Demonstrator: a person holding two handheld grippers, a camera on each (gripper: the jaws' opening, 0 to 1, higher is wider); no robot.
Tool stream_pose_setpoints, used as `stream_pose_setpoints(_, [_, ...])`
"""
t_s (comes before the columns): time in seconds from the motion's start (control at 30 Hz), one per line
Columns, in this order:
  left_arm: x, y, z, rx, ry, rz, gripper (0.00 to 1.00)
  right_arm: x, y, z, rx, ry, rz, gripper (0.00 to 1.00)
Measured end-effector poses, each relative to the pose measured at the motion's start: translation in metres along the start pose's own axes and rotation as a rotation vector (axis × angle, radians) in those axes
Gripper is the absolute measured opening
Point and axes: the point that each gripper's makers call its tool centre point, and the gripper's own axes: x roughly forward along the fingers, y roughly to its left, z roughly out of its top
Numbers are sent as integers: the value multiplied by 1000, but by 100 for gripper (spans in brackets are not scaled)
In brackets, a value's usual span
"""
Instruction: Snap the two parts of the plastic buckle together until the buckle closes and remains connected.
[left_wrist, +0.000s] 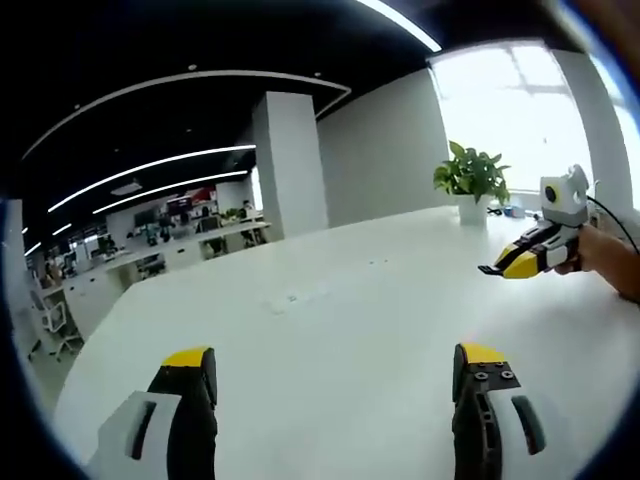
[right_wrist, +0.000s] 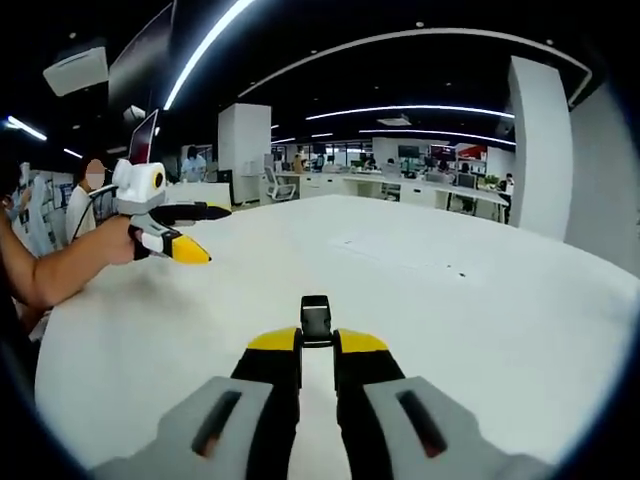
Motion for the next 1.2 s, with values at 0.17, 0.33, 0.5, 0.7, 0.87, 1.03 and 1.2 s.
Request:
stream_pose_setpoints(0.17, [1,4,-4,18,12,16,99,7,1,0,-11,9,-3,11])
stream_pose_setpoints(0.33, [1,2,-2,9,4,2,99,15,-3,2,-22,17,-15,11])
stream_pose_setpoints(0.5, [0,3,1,17,-10,7,99,22,-9,1,-34,29,-27,11])
stream_pose_setpoints(0.7, [0,2,3,15,-16,0,99,32,-13,9,-44,21,-43,11])
stream_pose_setpoints(0.87, [0,0,1,3,-10,-23,99,41,-13,12,-45,22,-34,11])
stream_pose_setpoints(1.03, [-1,-1,2,2,-13,-30,99,48,-14,13,-46,22,-34,11])
stream_pose_setpoints(1.2, [-2,-2,6,-14,-29,-43,99,54,-15,11,-44,28,-30,11])
